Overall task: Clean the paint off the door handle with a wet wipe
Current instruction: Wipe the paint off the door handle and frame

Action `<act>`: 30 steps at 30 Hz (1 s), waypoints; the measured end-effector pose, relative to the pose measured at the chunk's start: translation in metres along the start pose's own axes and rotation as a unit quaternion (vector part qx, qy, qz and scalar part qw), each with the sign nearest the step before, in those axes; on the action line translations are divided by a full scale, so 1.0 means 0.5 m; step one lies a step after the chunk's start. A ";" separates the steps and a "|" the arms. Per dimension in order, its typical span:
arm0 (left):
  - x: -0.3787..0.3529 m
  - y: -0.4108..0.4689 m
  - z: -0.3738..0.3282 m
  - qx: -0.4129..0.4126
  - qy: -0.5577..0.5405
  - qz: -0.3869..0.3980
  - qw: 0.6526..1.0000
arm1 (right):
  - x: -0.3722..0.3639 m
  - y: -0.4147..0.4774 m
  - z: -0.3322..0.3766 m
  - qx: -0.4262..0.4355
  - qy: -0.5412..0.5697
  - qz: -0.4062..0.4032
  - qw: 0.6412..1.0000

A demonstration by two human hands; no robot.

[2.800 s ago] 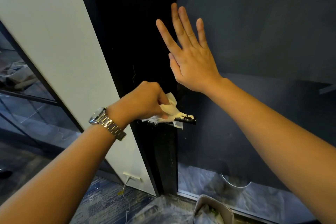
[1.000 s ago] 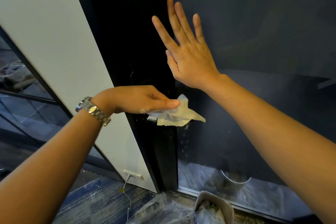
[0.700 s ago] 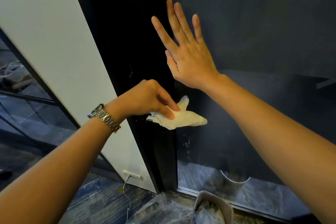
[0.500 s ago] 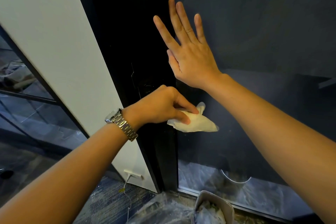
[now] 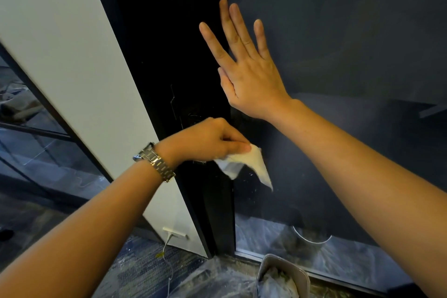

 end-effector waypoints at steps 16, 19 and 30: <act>0.011 -0.014 0.010 0.007 -0.046 0.022 0.999 | 0.000 0.000 0.002 0.001 0.001 -0.009 1.000; -0.020 -0.002 -0.025 -0.037 -0.046 0.010 0.998 | 0.001 -0.001 0.002 0.002 0.001 -0.004 1.000; -0.011 0.002 -0.040 -0.063 -0.041 -0.060 0.995 | -0.001 0.000 0.002 0.000 -0.008 0.000 1.000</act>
Point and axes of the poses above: each hand's wrist, its own y-axis towards the middle knuckle, its own x-axis out of the back of the hand, z = x × y, the point moved 9 cm from there along y, towards the middle knuckle, and after that the axes turned 7 degrees about -y, right-handed, at the moved point
